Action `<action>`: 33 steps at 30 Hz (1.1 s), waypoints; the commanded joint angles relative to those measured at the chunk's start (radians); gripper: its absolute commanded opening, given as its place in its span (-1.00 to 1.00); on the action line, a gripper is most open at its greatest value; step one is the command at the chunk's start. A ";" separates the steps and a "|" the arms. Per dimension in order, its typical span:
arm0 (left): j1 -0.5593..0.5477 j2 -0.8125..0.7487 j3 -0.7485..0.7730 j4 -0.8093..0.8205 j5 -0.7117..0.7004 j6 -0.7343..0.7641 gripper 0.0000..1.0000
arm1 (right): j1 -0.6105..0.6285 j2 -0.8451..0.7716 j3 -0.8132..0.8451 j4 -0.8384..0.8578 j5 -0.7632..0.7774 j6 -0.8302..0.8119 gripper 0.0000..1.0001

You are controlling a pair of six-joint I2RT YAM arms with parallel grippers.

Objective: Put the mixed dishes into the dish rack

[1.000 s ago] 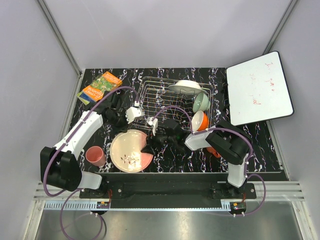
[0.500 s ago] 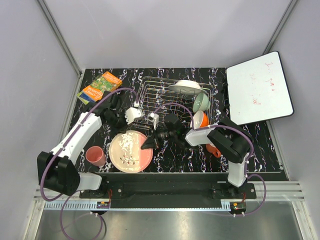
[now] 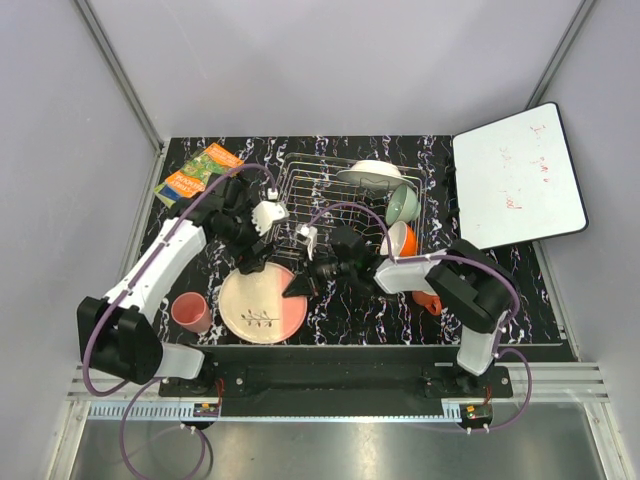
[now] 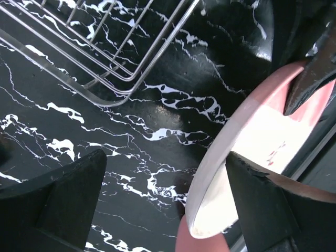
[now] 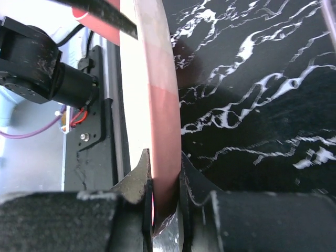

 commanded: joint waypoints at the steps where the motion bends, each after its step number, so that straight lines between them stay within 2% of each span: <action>1: 0.051 -0.016 0.137 0.117 0.018 -0.073 0.98 | 0.005 -0.144 -0.043 -0.083 0.081 -0.231 -1.00; 5: 0.183 -0.010 0.258 0.117 0.171 -0.173 0.98 | -0.001 -0.276 -0.049 -0.219 0.150 -0.339 -1.00; 6: 0.252 -0.004 0.281 0.118 0.211 -0.199 0.98 | -0.003 -0.303 -0.043 -0.280 0.189 -0.361 -1.00; 7: 0.284 0.005 0.322 0.118 0.286 -0.254 0.98 | -0.003 -0.357 -0.023 -0.311 0.211 -0.399 -1.00; 10: 0.357 0.038 0.353 0.119 0.362 -0.328 0.98 | -0.003 -0.469 0.018 -0.423 0.292 -0.479 -1.00; 13: 0.361 0.051 0.337 0.122 0.371 -0.354 0.98 | -0.004 -0.575 0.056 -0.502 0.364 -0.567 -1.00; 19: 0.361 0.079 0.306 0.139 0.373 -0.380 0.98 | -0.004 -0.679 0.178 -0.670 0.509 -0.714 -1.00; 26: 0.361 0.088 0.244 0.157 0.362 -0.383 0.98 | -0.004 -0.690 0.293 -0.738 0.738 -0.912 -1.00; 33: 0.361 0.094 0.198 0.157 0.353 -0.373 0.98 | -0.052 -0.673 0.319 -0.738 0.868 -1.105 -1.00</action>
